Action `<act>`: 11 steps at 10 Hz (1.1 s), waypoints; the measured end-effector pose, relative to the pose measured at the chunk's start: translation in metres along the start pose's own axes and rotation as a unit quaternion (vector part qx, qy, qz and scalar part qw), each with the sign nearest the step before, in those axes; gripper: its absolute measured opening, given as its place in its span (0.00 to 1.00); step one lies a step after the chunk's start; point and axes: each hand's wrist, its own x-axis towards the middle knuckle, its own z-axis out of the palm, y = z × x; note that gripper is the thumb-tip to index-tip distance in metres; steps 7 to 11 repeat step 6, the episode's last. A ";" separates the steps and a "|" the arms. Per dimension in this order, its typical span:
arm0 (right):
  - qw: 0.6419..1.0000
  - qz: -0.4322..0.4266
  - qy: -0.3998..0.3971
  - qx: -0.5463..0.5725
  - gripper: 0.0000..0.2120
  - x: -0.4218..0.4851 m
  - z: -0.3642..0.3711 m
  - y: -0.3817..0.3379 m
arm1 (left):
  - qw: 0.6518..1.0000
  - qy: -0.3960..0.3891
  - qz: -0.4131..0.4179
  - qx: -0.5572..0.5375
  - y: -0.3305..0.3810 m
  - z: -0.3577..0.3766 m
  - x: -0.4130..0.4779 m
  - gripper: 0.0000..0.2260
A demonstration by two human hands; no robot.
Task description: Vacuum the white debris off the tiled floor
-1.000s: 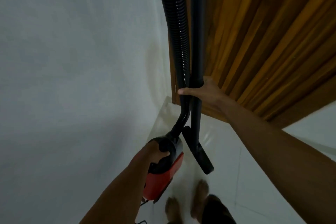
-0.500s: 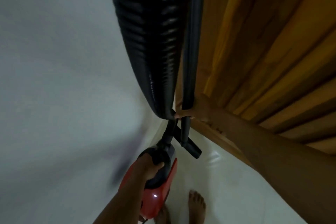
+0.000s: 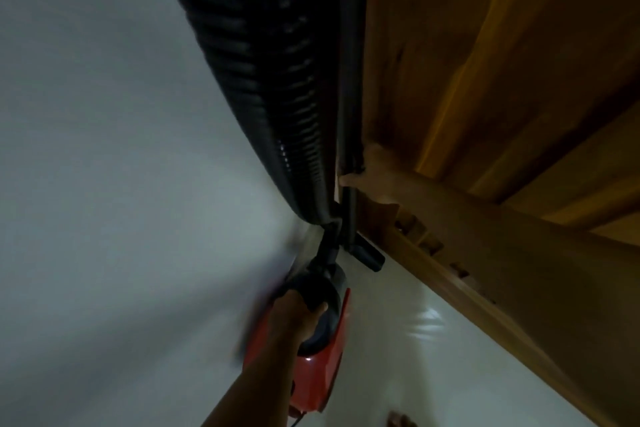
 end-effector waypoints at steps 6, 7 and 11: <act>0.986 -0.008 0.160 0.054 0.18 -0.049 0.044 0.011 | 0.999 -0.003 0.041 -0.031 0.006 0.002 0.027 0.27; 0.986 -0.008 0.160 0.054 0.18 -0.049 0.044 0.011 | 0.999 -0.003 0.041 -0.031 0.006 0.002 0.027 0.27; 0.986 -0.008 0.160 0.054 0.18 -0.049 0.044 0.011 | 0.999 -0.003 0.041 -0.031 0.006 0.002 0.027 0.27</act>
